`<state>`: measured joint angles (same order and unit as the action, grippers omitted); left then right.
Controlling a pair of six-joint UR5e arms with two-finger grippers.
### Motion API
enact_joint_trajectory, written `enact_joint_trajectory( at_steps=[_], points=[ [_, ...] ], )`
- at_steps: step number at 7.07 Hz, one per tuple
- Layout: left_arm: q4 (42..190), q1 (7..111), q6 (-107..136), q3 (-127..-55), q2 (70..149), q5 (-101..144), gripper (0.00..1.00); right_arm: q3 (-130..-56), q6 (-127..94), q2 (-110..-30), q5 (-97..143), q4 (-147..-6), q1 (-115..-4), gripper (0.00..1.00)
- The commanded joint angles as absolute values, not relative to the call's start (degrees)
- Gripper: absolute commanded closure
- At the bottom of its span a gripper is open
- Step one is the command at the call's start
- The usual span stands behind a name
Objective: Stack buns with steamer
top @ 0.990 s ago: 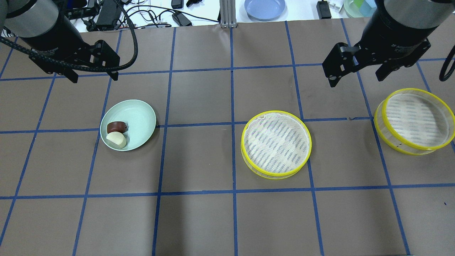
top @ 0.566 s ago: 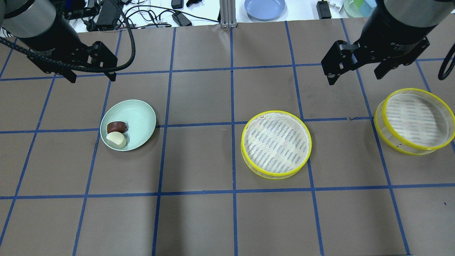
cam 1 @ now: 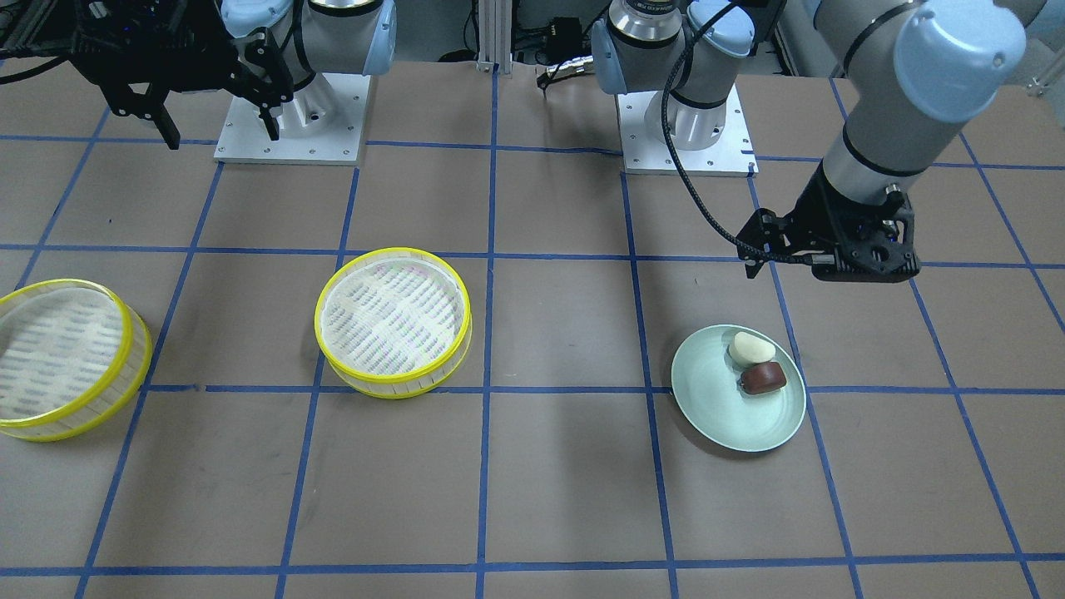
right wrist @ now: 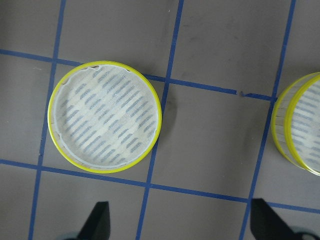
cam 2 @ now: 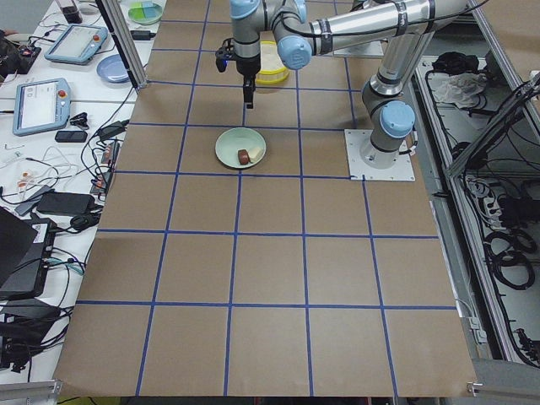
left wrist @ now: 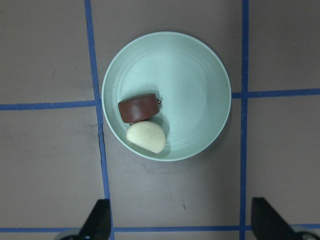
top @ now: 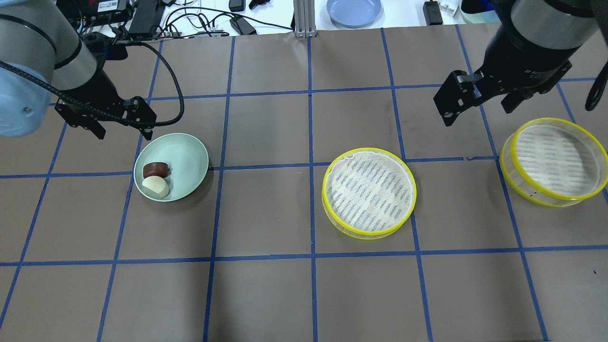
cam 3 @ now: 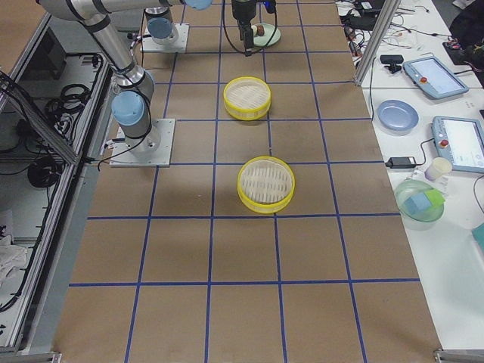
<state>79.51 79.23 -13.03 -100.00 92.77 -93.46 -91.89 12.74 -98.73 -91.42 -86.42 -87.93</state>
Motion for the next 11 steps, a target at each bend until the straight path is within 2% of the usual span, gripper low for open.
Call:
enact_joint_trajectory(
  at_steps=[1, 4, 5, 7, 9, 10, 11],
  points=[
    [78.1, 77.1, -14.3, -102.2, 97.8, -92.5, 0.00, -92.2, 15.2, -98.8, -93.4, -86.0, -83.9, 0.01],
    [75.4, 75.8, -15.1, -102.4, 105.1, -92.5, 0.00, -93.1, 33.8, -97.8, -92.1, -86.3, -69.6, 0.00],
    [73.9, 75.2, -17.6, -102.4, 106.9, -92.8, 0.05, -93.6, 42.0, -96.4, -92.2, -87.1, -66.9, 0.00],
    [73.0, 74.0, -18.2, -102.4, 109.8, -92.7, 0.06, -95.7, 51.3, -91.8, -93.9, -89.4, -58.9, 0.01],
    [72.3, 74.0, -18.2, -102.5, 111.8, -92.5, 0.12, -100.8, 64.8, -85.1, -93.7, -104.2, -51.1, 0.01],
    [72.3, 74.1, -18.2, -102.6, 112.3, -92.5, 0.21, -100.9, 69.0, -80.1, -93.5, -112.1, -50.4, 0.01],
    [72.3, 74.1, -17.8, -102.6, 112.8, -92.8, 0.21, -100.9, 73.2, -74.8, -92.3, -118.0, -47.5, 0.01]
  ],
)
